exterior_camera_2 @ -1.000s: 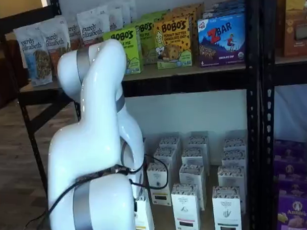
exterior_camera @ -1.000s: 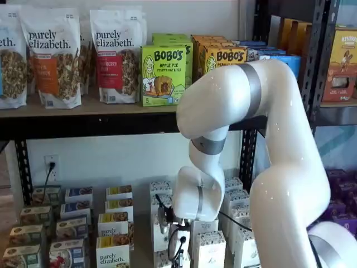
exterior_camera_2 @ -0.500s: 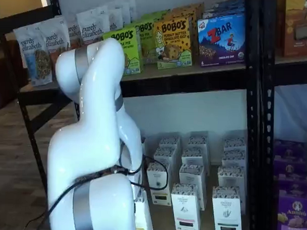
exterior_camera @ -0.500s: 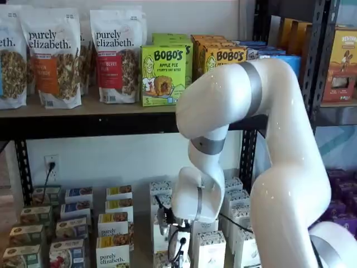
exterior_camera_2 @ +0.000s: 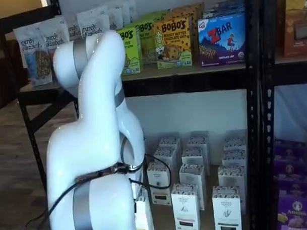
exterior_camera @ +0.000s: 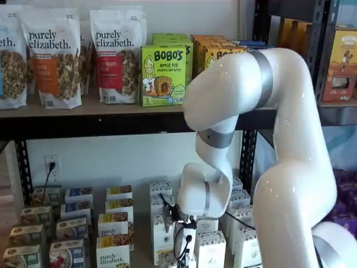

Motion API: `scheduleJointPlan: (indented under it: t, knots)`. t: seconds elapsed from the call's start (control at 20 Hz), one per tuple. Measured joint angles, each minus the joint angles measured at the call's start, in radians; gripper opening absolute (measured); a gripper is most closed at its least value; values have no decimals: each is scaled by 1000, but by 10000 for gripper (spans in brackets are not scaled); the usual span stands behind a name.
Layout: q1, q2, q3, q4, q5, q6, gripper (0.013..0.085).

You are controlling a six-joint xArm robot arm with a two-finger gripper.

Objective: Pick up the white box with a yellow strip in the middle, on the bottom shelf, the fourth box from the left

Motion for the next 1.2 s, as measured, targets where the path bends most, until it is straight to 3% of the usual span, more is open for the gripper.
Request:
scheduleJointPlan:
  t: [0.15, 0.45, 1.2]
  knots:
    - [-4, -38, 32, 7, 5, -11, 530]
    - [-28, -131, 102, -64, 28, 38, 530]
    - [-76, -375, 218, -121, 143, 63, 530]
